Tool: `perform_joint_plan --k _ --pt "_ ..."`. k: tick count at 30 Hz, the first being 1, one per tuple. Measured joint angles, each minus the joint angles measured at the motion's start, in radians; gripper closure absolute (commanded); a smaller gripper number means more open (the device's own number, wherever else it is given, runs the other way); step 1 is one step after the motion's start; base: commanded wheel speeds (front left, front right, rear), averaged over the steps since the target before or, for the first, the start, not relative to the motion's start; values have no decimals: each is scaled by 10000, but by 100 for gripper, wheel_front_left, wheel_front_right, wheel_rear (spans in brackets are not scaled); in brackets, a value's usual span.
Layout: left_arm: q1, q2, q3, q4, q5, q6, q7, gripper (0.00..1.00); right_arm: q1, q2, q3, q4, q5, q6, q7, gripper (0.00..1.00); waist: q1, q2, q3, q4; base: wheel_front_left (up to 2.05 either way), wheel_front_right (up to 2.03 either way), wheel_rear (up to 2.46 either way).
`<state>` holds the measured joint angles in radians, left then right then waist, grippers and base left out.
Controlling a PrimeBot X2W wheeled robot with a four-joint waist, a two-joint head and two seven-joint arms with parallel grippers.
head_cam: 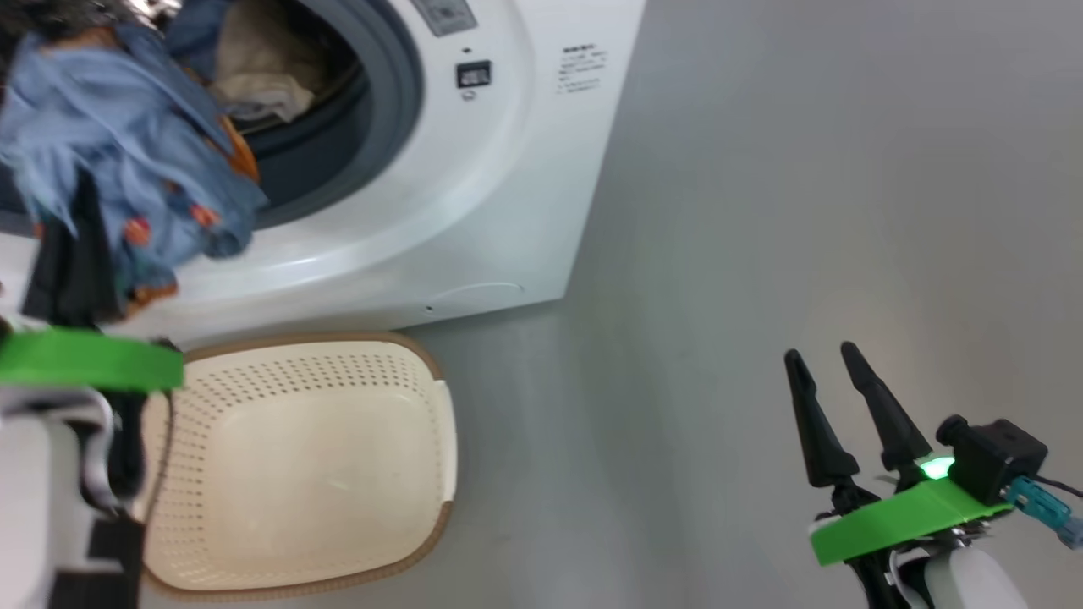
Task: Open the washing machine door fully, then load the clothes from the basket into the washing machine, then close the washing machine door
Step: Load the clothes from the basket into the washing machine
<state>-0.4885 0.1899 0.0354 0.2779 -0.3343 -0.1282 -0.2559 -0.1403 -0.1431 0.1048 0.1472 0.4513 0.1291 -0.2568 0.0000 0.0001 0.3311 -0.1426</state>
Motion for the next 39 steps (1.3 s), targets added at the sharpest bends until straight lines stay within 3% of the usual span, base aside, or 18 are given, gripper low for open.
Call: perform_joint_plan --k 16,23,24,25,26,39 --pt "-4508 1486 -268 5143 -15 0 -4 100 -727 629 669 8 165 0 0 0 0 0 1266 -1605 0 0 0" --pt "-6287 2163 -186 5753 280 2 -6 100 -1092 790 922 -15 345 0 0 0 0 0 1821 -2168 0 0 0" --pt "-6463 2196 -127 5726 334 2 -6 77 -1124 802 926 -31 345 0 -2 0 0 0 1905 -2223 0 0 0" --pt "-6560 2213 -105 5737 410 2 -8 21 -1131 811 926 -42 345 0 -2 0 0 0 1980 -2272 0 0 0" --pt "-6579 2224 -115 5768 564 2 -8 0 -1131 815 926 -44 345 0 0 0 0 0 2046 -2316 0 0 0" --pt "-5592 1659 644 5474 754 2 -8 0 -1285 773 773 -48 337 0 -2 0 0 0 2051 -1973 0 0 0"
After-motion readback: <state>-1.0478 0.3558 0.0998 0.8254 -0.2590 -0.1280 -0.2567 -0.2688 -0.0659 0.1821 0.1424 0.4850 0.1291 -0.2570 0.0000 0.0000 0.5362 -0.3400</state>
